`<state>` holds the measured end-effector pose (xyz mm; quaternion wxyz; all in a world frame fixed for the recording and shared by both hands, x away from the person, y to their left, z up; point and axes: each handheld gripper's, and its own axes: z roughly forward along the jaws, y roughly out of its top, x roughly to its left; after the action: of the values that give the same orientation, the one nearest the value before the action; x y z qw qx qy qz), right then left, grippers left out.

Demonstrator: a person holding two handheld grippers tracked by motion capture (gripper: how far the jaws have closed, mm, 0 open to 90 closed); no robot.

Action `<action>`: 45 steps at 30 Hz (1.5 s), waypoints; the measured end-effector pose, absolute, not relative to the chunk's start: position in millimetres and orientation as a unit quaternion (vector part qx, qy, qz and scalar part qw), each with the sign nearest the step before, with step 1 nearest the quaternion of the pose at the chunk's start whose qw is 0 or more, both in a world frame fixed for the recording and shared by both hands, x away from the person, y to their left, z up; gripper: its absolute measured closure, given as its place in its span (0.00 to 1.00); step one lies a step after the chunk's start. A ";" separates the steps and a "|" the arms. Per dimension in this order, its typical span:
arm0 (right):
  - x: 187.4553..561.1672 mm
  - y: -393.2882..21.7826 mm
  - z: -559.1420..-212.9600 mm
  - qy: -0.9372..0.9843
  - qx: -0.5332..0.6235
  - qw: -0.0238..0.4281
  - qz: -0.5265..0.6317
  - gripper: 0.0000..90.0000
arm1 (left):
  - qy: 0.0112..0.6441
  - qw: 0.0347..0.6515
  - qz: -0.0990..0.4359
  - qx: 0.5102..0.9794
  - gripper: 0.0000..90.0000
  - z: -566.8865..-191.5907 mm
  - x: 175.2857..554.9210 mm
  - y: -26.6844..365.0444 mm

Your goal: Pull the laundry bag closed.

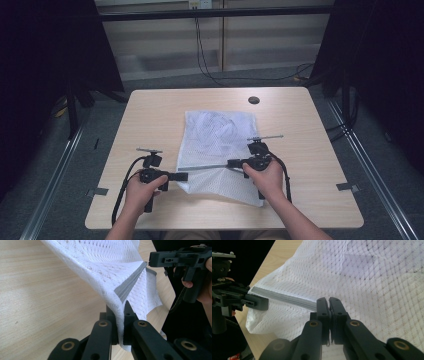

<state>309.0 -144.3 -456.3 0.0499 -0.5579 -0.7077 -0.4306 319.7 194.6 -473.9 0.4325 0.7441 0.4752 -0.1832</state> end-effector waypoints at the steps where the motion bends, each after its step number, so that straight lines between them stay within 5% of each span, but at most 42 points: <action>1: 308.9 -145.0 -456.3 -0.707 -0.558 0.051 -0.431 0.97 | 0.475 0.433 -0.184 0.744 0.98 -473.9 319.5 194.2; 45: 303.9 -172.2 -456.9 -0.699 -0.572 0.040 -0.426 0.97 | 0.480 0.429 -0.185 0.743 0.98 -476.3 319.4 193.4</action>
<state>303.9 -172.2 -456.9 0.0405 -0.5724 -0.6993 -0.4263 319.4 193.4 -476.3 0.4293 0.7425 0.4796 -0.1853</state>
